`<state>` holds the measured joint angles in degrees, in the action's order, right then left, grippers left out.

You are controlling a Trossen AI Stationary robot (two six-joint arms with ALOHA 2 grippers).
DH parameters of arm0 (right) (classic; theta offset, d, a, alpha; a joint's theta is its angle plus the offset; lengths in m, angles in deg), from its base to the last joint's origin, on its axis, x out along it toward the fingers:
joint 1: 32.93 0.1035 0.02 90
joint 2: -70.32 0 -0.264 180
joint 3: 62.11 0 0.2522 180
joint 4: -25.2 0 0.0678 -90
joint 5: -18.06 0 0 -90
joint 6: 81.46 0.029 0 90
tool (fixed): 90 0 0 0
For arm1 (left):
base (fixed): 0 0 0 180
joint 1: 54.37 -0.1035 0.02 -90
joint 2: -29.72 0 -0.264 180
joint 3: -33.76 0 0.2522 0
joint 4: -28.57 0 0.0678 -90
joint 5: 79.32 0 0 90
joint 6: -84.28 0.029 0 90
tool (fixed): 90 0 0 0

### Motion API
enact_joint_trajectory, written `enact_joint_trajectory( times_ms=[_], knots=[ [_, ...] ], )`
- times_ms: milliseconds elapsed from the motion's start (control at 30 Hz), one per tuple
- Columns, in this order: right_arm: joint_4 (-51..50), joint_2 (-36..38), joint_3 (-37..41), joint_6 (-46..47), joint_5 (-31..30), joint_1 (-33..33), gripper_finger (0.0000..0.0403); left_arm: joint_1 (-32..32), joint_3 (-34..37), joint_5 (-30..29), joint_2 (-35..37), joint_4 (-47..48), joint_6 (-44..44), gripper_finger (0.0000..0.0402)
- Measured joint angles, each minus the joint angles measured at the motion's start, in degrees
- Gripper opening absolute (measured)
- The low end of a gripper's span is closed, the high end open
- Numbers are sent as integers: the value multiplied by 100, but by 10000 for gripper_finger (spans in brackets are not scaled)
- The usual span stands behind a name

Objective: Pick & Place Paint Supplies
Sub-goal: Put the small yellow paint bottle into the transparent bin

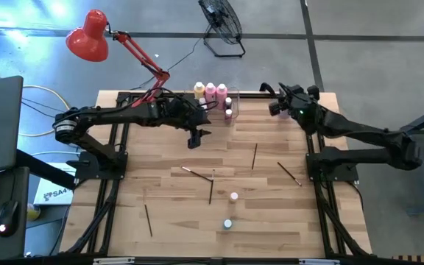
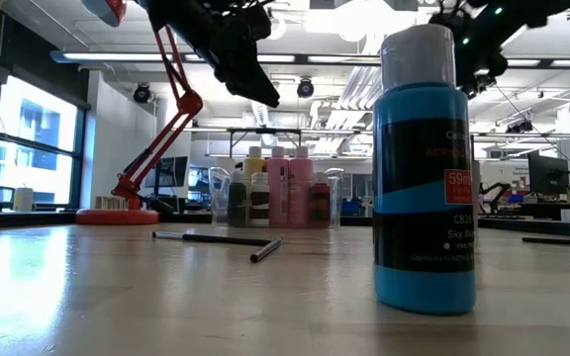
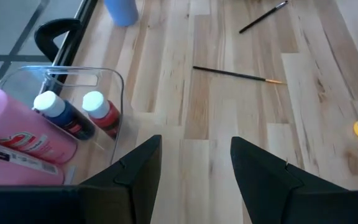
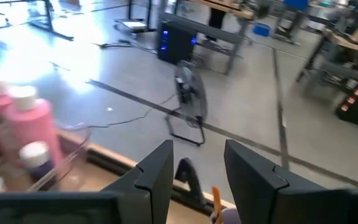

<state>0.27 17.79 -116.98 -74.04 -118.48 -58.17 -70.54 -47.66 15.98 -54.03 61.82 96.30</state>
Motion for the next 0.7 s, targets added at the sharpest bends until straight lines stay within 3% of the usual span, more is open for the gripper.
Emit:
enact_joint_trajectory(
  times_ms=[200,500,700],
  knots=[
    [-389,557,0,23,248,777,134,-2,0,-11,0,0,20,190],
    [-337,863,0,28,2203,1825,134,-2,0,-10,0,36,127,190],
    [-325,643,0,31,2816,2250,134,0,0,-9,0,50,126,190]
  ],
)
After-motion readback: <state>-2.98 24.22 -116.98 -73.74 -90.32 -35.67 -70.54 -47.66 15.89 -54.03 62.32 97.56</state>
